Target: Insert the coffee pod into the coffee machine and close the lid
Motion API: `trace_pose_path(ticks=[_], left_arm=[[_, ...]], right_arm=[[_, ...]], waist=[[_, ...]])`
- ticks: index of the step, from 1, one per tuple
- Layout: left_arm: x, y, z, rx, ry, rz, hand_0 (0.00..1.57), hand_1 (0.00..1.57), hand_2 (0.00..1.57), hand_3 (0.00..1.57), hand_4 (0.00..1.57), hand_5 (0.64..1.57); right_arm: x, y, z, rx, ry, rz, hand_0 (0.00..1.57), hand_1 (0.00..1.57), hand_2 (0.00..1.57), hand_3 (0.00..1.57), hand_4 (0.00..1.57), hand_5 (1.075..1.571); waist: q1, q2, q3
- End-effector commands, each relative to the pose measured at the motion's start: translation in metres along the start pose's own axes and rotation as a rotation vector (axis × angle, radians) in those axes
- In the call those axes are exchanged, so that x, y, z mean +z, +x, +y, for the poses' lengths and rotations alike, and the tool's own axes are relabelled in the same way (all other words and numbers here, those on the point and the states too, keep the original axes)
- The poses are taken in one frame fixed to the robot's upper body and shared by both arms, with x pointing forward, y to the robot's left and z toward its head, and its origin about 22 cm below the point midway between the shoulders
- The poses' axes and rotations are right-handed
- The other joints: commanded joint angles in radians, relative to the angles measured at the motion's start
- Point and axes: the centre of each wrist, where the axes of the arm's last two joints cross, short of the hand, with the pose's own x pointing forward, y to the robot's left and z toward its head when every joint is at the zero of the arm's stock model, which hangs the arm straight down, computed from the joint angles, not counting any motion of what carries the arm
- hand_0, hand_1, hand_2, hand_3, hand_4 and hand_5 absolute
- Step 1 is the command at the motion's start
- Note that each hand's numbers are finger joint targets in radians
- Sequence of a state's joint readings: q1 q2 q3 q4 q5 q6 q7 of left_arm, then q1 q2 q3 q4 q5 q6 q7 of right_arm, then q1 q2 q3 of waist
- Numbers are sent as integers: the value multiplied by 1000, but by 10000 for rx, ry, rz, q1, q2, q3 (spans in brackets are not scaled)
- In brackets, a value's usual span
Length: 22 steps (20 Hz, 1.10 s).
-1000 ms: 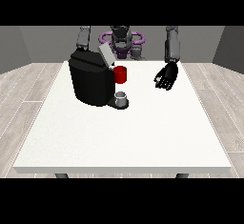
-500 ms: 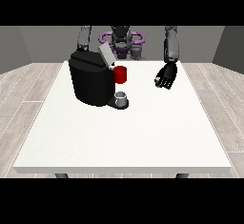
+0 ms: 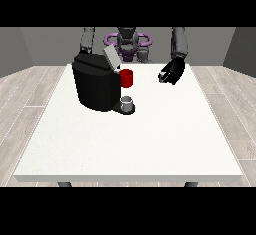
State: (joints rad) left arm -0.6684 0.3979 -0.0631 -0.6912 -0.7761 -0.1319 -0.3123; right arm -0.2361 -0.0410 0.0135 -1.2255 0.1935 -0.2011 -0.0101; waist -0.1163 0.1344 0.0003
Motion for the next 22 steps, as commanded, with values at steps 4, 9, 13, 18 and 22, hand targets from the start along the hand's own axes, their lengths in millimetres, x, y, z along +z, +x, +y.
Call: trace_pose_path(ticks=[4, 9, 13, 18, 22], left_arm=[[-18, 32, 52, 283, -480, -439, 1371, 1371, 1379, 1325, 504, 1571], [-34, 70, 26, 186, -610, -789, 1402, 1402, 1390, 1329, 542, 1571], [-43, 93, 55, 290, -730, -946, 1424, 1424, 1404, 1341, 557, 1571], [-46, 111, 98, 896, -58, -981, 1380, 1380, 1397, 1375, 522, 1571], [-45, 116, 135, 1220, 455, -577, 1235, 1235, 1265, 1266, 502, 1571]], right_arm=[[10, -24, 8, 197, 308, 344, 0, 0, 0, 0, 0, 1571], [-4, -13, 14, 50, 155, 262, 0, 0, 0, 0, 0, 1571], [-7, -10, 7, -349, 331, 144, 0, 0, 0, 0, 0, 1571], [-4, -10, 4, -142, 470, -246, 0, 0, 0, 0, 0, 1571], [-14, 23, 12, -281, 482, -697, 0, 0, 0, 0, 0, 1571]], waist=[[-87, -593, 1], [141, -609, -2], [-151, -869, 0], [-595, -814, -1], [-1281, -551, -4]])
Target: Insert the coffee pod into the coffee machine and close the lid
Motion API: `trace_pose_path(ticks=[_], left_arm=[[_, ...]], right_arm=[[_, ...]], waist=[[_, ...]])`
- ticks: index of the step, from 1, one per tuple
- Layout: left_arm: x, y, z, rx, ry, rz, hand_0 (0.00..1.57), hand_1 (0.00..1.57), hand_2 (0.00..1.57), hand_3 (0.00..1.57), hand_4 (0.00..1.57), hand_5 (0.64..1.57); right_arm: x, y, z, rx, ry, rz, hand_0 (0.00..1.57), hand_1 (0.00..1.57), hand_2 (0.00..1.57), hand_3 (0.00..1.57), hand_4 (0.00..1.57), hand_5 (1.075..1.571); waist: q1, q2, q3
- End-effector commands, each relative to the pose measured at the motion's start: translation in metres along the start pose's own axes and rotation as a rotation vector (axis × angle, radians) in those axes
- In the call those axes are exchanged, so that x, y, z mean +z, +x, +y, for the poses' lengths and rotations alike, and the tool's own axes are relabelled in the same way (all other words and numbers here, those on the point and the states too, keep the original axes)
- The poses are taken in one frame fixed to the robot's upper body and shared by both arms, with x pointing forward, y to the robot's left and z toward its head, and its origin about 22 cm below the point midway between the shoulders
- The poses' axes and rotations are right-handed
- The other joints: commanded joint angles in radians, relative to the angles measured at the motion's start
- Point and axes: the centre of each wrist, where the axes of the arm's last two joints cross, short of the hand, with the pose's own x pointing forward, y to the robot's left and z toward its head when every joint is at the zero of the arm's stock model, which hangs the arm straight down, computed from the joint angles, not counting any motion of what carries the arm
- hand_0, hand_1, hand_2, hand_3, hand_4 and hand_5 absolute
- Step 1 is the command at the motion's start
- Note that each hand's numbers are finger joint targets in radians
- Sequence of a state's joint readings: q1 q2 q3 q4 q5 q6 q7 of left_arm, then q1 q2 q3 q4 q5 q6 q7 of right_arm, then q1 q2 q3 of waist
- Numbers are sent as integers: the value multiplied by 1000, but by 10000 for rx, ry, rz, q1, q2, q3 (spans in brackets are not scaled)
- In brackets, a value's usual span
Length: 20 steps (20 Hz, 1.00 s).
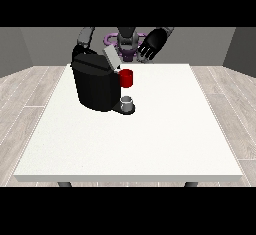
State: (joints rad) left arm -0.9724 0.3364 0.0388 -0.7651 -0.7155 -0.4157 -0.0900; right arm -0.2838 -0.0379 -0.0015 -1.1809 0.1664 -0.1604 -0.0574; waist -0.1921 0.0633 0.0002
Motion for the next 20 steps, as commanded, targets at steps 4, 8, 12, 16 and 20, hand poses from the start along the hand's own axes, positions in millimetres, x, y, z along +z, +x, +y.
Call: trace_pose_path(ticks=[4, 8, 12, 16, 20], left_arm=[[2, 12, 38, 112, 936, 99, 1256, 1256, 1287, 1265, 488, 1571], [7, 32, 76, -333, 1497, -13, 1203, 1203, 1267, 1262, 487, 1571], [19, 33, 112, -278, 2274, 22, 1225, 1225, 1284, 1233, 478, 1571], [12, 50, 111, -410, 1842, -160, 1258, 1258, 1299, 1245, 494, 1571], [7, 38, 94, -496, 1637, -13, 1188, 1188, 1266, 1227, 471, 1571]], right_arm=[[-13, 32, -18, 37, 118, -819, 0, 0, 0, 0, 0, 1571], [-23, 48, -16, 29, -440, -1280, 0, 0, 0, 0, 0, 1571], [-19, 64, 8, -65, -38, -2067, 0, 0, 0, 0, 186, 1571], [-38, 82, -15, -88, -533, -1660, 0, 0, 0, 0, 0, 1571], [-30, 75, -6, -48, -461, -1656, 0, 0, 0, 0, 100, 1571]], waist=[[-647, 595, -2], [-733, 1182, -1], [-1340, 1878, -2], [-1107, 1891, -1], [-1116, 1949, -1]])
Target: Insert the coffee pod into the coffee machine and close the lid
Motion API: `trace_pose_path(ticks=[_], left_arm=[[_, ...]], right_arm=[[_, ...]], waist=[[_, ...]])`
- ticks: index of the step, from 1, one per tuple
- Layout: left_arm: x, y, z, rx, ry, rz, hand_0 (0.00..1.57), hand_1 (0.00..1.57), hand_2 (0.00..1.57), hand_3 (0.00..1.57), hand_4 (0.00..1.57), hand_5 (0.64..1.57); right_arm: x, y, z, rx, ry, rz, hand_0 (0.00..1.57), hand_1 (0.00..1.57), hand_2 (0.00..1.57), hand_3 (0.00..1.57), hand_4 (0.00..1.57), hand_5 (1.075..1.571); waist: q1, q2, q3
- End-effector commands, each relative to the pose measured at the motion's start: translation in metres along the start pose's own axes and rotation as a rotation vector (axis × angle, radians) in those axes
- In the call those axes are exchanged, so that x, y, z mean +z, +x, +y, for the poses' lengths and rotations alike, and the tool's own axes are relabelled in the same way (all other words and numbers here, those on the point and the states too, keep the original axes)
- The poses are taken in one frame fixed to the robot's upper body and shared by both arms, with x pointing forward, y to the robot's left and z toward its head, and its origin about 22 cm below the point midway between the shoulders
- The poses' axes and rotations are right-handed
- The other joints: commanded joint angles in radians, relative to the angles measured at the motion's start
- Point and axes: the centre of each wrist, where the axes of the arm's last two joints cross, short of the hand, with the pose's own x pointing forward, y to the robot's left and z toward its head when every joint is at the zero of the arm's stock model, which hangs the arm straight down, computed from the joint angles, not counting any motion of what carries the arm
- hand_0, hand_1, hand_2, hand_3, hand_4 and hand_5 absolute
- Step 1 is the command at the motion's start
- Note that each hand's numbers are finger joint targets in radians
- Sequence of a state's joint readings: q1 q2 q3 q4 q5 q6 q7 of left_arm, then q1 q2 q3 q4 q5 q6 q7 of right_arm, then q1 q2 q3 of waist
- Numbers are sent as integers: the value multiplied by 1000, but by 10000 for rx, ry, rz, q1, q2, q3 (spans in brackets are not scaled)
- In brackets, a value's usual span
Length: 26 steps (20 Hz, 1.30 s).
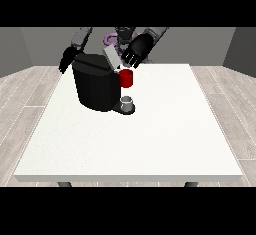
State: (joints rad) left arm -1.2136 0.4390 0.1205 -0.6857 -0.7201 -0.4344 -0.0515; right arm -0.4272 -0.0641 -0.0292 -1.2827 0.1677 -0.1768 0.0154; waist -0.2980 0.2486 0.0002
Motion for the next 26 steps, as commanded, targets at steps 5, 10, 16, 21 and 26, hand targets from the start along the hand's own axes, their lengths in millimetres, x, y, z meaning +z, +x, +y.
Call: trace_pose_path(ticks=[5, 10, 16, 21, 26], left_arm=[[-8, 13, -9, -61, -68, -120, 1248, 1248, 1286, 1244, 445, 1571], [0, 4, 12, -216, 188, -411, 1211, 1211, 1252, 1220, 432, 1571], [-6, 19, 10, -213, 92, -483, 1169, 1169, 1235, 1200, 422, 1571], [-3, 5, 5, -206, 321, -563, 1227, 1227, 1258, 1198, 406, 1571], [-6, 19, 17, -214, 298, -606, 1212, 1212, 1245, 1199, 352, 1571]], right_arm=[[-5, 0, -5, 44, -199, 39, 0, 0, 0, 0, 161, 1571], [-7, 6, -6, 165, -144, -416, 0, 0, 0, 0, 33, 1571], [-16, 2, -16, 104, -354, -114, 0, 0, 0, 0, 165, 1571], [-10, 2, -10, -173, -325, -360, 0, 0, 0, 0, 104, 1571], [-9, -1, -3, 39, -447, -310, 0, 0, 0, 0, 0, 1571]], waist=[[141, 226, 2], [37, 690, 0], [214, 680, 2], [78, 631, 0], [52, 659, 2]])
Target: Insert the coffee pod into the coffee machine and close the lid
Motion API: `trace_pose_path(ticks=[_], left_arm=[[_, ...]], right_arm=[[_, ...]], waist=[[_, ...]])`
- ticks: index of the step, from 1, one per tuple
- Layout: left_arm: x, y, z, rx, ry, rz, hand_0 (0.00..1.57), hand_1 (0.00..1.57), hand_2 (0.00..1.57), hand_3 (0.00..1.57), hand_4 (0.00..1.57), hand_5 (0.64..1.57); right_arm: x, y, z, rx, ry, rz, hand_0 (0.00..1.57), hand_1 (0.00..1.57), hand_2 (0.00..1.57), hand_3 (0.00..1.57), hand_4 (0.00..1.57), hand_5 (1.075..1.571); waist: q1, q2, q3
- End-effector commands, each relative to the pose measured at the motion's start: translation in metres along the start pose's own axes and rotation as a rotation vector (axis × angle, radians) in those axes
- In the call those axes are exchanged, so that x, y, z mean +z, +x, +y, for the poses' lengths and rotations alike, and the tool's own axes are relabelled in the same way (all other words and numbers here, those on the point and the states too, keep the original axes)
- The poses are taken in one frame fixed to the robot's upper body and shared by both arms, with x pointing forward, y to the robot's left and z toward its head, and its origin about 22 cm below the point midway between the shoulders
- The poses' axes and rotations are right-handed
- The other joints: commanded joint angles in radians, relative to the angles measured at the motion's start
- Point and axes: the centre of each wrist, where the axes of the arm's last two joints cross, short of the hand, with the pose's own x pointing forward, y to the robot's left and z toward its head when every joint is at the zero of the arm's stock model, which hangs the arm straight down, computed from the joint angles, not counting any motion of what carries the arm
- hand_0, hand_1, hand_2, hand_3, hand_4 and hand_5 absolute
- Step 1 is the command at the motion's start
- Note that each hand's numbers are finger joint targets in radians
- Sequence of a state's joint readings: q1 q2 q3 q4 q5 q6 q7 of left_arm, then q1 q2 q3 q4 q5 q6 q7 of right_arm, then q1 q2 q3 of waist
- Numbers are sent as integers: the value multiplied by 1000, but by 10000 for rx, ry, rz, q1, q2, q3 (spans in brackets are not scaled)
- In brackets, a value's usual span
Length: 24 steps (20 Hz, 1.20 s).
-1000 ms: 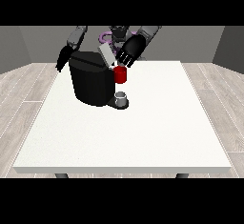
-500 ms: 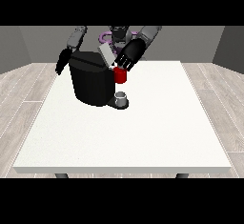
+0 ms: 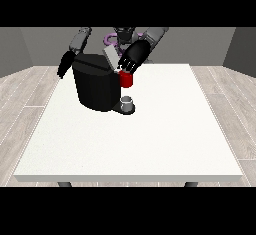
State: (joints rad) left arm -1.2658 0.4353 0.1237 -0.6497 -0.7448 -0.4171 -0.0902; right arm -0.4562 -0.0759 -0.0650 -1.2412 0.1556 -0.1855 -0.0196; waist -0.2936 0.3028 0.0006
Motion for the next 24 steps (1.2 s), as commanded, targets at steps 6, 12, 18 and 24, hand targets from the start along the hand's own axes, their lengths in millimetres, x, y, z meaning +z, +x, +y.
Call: trace_pose_path(ticks=[6, 12, 18, 24], left_arm=[[3, 3, 13, -445, 952, -151, 1241, 1241, 1255, 1199, 290, 1571], [-2, 0, -5, -1495, 573, 417, 1210, 1210, 1220, 1093, 0, 1571], [15, -20, 28, -1638, 1011, 219, 1096, 1096, 1127, 990, 0, 1571], [5, -11, 8, -1422, 1535, -400, 1150, 1150, 1145, 953, 0, 1571]], right_arm=[[0, 0, 4, -83, -63, -252, 0, 0, 0, 0, 0, 1571], [-4, 12, 0, 113, 117, -81, 0, 0, 0, 0, 0, 1571], [0, 13, -2, 49, 300, -294, 0, 0, 0, 0, 0, 1571], [0, 14, 1, -49, -45, -224, 0, 0, 0, 0, 61, 1571]], waist=[[-92, 420, -1], [-333, 74, -2], [-496, 597, -3], [-436, 546, -3]])
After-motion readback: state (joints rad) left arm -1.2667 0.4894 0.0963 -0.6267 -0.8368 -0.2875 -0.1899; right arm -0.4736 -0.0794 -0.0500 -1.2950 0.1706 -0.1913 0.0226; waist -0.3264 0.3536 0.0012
